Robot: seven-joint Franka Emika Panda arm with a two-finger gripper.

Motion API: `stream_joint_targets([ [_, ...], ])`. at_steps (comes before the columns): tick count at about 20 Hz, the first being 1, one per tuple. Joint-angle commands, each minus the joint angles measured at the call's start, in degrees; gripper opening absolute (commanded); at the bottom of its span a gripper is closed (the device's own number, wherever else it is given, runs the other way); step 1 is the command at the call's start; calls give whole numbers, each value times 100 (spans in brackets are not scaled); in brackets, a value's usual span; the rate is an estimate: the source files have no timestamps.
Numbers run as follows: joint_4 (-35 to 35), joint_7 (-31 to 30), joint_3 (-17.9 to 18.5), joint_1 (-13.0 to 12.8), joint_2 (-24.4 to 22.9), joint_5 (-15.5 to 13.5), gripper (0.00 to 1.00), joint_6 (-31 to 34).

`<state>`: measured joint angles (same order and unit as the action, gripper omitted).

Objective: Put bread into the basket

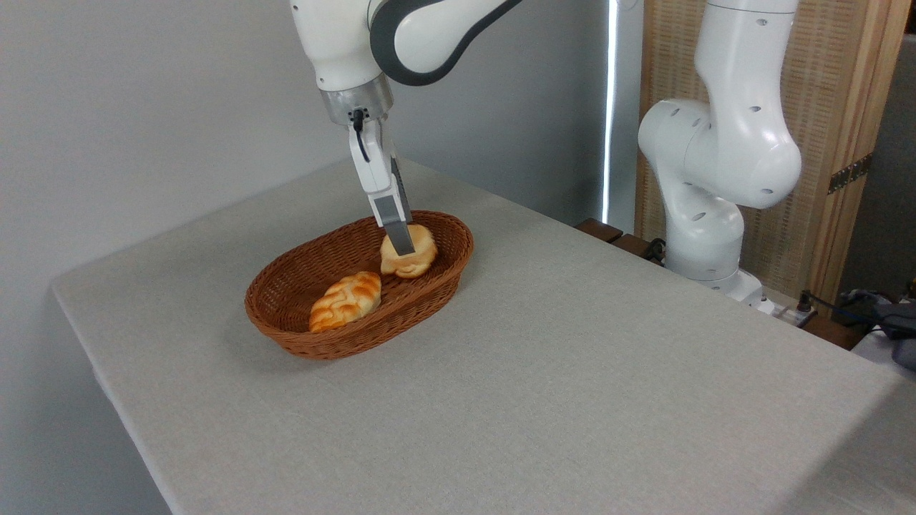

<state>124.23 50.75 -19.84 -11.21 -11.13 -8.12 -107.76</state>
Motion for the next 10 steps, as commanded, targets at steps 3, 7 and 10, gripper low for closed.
stream_joint_targets([
  [3,-311,-12,146,119,-56,48,100,176],
  [7,-917,-783,603,189,5,13,100,185],
  [10,-1382,-909,946,198,163,30,100,517],
])
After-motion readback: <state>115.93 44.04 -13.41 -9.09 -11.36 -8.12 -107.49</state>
